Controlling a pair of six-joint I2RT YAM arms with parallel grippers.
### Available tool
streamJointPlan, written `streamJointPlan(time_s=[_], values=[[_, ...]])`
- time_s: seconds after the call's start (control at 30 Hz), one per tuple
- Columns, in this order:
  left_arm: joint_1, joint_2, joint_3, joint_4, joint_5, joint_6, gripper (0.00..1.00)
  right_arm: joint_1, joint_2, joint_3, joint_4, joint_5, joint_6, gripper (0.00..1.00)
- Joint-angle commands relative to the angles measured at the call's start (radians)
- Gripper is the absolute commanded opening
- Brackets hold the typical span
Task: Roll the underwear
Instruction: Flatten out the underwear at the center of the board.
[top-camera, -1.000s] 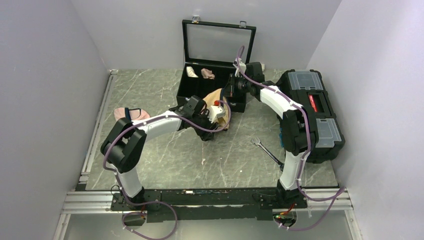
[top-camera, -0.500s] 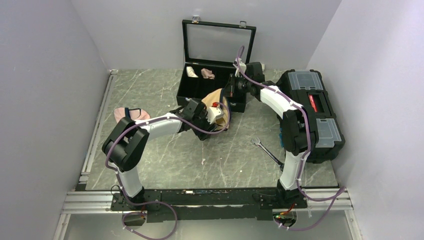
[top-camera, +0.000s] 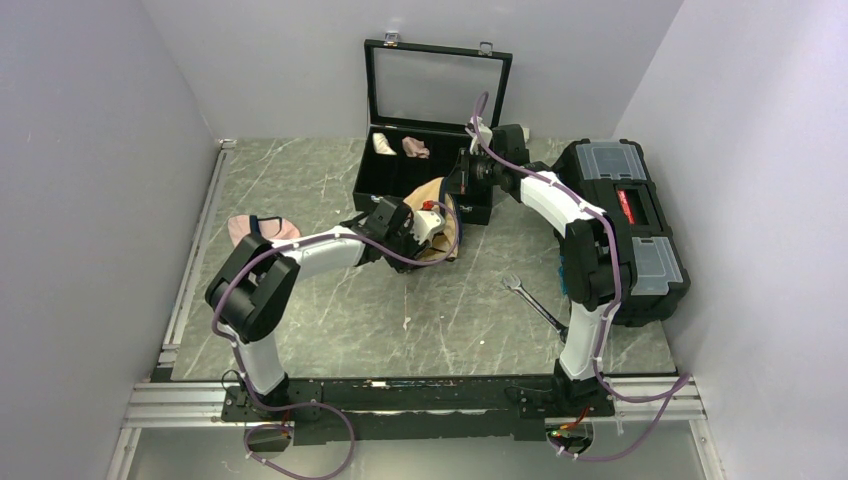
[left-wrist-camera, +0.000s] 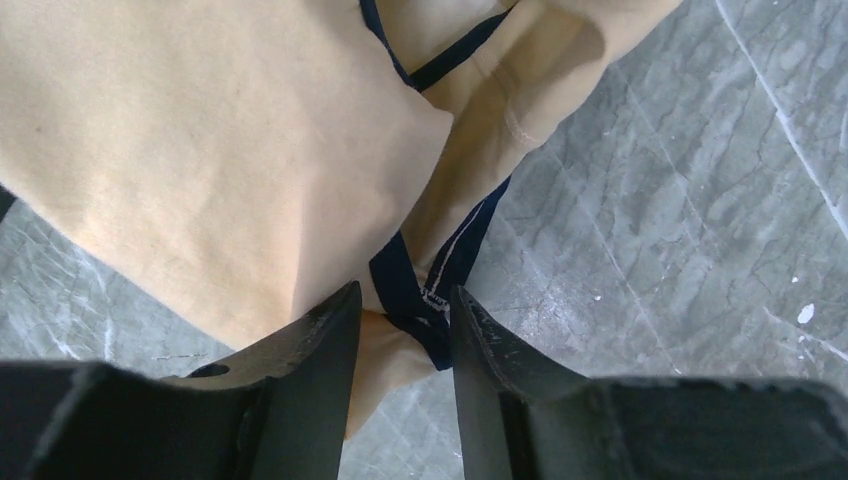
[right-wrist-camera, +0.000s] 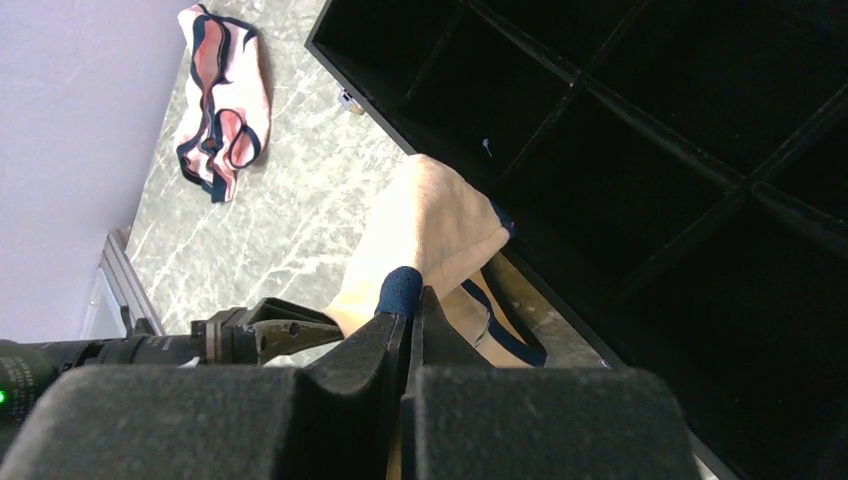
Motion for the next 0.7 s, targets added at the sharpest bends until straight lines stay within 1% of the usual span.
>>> streamJointPlan(time_s=[0.0, 0.07, 0.23, 0.33, 0.4, 0.47, 0.57, 0.6, 0.67], values=[[0.001, 0.029, 0.025, 0.03, -0.015, -0.034, 0.39, -0.007, -0.006, 0.017, 0.016, -0.024, -0.006, 0.0], [0.001, 0.045, 0.042, 0.028, -0.015, -0.038, 0.35, -0.007, -0.006, 0.012, 0.021, -0.028, -0.003, 0.0], [0.001, 0.068, 0.067, 0.019, -0.033, -0.044, 0.34, -0.007, -0.008, 0.009, 0.024, -0.03, -0.001, 0.0], [0.001, 0.063, 0.068, 0.018, -0.027, -0.047, 0.3, -0.008, -0.008, 0.011, 0.017, -0.03, -0.005, 0.0], [0.001, 0.056, 0.069, 0.012, -0.021, -0.051, 0.24, -0.007, -0.008, 0.011, 0.018, -0.032, -0.004, 0.0], [0.001, 0.044, 0.068, 0.001, -0.018, -0.048, 0.14, -0.009, -0.009, 0.009, 0.017, -0.032, -0.006, 0.0], [0.001, 0.018, 0.063, -0.008, -0.013, -0.044, 0.03, -0.01, -0.013, 0.003, 0.019, -0.03, -0.01, 0.0], [0.001, 0.009, 0.062, -0.014, -0.011, -0.042, 0.0, -0.01, -0.016, 0.001, 0.017, -0.031, -0.014, 0.0], [0.004, -0.008, 0.065, -0.031, 0.0, -0.038, 0.0, -0.012, -0.023, -0.006, 0.017, -0.029, -0.023, 0.0]])
